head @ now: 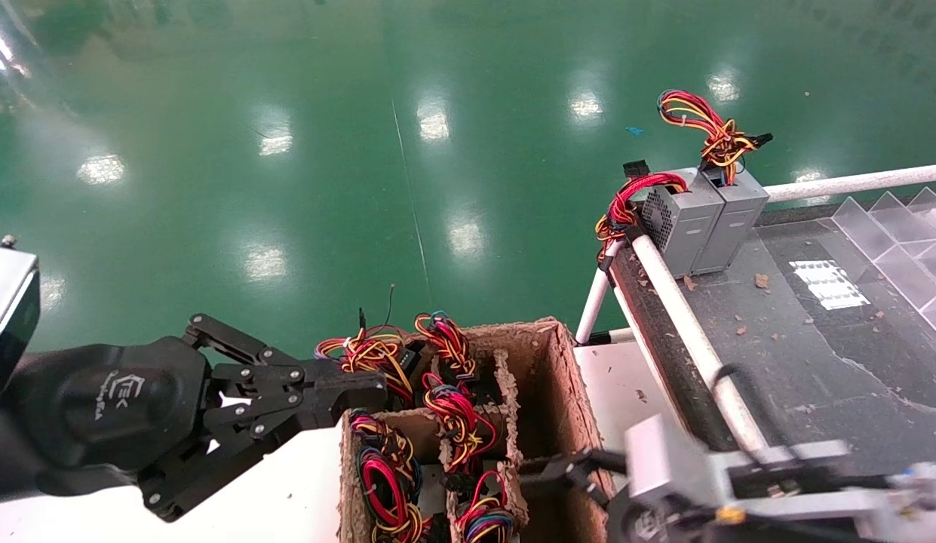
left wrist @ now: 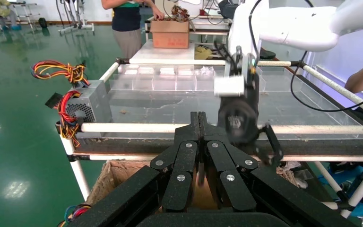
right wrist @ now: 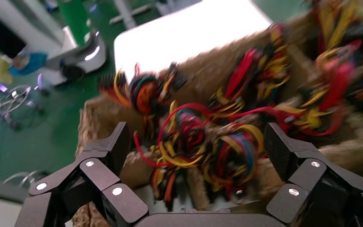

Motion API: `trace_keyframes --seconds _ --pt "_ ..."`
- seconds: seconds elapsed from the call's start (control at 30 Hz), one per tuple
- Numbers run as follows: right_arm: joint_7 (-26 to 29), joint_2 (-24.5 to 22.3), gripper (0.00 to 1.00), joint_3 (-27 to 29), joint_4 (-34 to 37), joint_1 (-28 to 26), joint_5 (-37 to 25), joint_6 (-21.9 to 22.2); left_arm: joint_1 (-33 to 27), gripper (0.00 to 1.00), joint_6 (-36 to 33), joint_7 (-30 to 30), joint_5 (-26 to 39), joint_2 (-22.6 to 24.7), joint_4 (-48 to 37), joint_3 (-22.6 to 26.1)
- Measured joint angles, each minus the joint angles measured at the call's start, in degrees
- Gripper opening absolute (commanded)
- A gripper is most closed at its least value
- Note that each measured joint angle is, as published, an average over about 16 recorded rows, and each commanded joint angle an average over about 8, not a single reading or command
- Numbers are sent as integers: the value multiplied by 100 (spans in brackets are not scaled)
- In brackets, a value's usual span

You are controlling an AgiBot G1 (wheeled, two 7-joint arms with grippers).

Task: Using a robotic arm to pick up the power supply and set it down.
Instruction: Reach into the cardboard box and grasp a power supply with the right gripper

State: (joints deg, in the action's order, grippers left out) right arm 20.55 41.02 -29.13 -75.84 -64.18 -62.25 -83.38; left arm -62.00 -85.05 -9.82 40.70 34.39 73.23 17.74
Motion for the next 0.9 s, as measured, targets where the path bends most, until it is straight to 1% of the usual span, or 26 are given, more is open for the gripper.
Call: trace_keyframes --seconds 0.33,0.9 --pt "186 382 0 -369 -9 -46 -474 11 -1 100 1 1 -2 -1 0 2" --pt "447 713 0 -603 -37 -24 -853 256 -1 100 3 3 -4 -2 0 6"
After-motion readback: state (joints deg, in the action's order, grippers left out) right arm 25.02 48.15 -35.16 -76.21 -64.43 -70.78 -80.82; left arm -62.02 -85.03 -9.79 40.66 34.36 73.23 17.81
